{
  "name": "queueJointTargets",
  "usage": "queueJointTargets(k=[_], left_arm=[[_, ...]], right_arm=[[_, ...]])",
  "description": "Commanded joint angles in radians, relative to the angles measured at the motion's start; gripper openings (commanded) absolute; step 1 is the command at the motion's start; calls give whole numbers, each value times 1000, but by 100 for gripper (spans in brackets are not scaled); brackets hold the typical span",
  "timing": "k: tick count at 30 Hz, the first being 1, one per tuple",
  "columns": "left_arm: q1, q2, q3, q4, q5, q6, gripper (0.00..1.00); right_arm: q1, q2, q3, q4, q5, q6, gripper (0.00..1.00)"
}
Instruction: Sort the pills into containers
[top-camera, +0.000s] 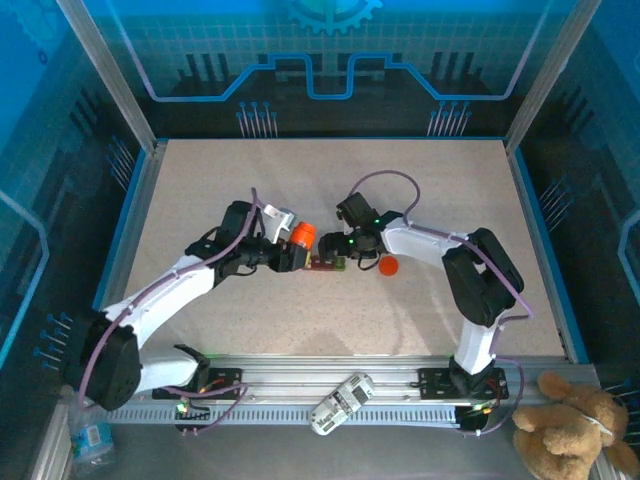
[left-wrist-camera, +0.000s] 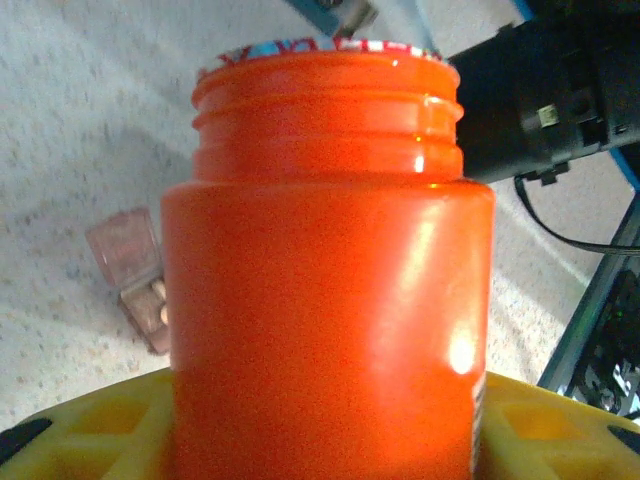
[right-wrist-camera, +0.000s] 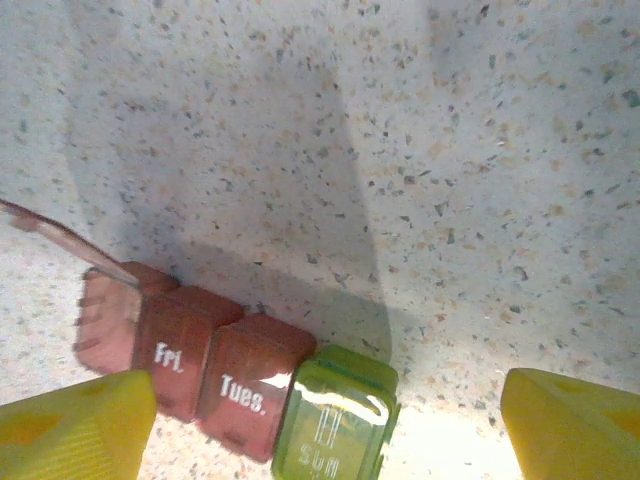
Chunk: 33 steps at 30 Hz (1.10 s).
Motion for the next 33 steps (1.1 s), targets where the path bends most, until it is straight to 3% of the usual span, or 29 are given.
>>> queueJointTargets(k=[1, 13, 18, 23, 33], left_arm=[[2, -87, -24, 143, -13, -24, 0], [-17, -156, -17, 436, -55, -15, 0], [-68, -152, -19, 587, -99, 46, 0], [-112, -150, -20, 695, -127, 104, 0], [-132, -157, -18, 687, -120, 133, 0]], right_arm=[[-26, -89, 45, -61, -11, 5, 90], [-128, -233, 37, -279, 137, -133, 93], [-190, -262, -40, -298, 122, -173, 91], [-228, -205, -55, -355, 121, -196, 89], [-216, -76, -76, -357, 117, -207, 77]])
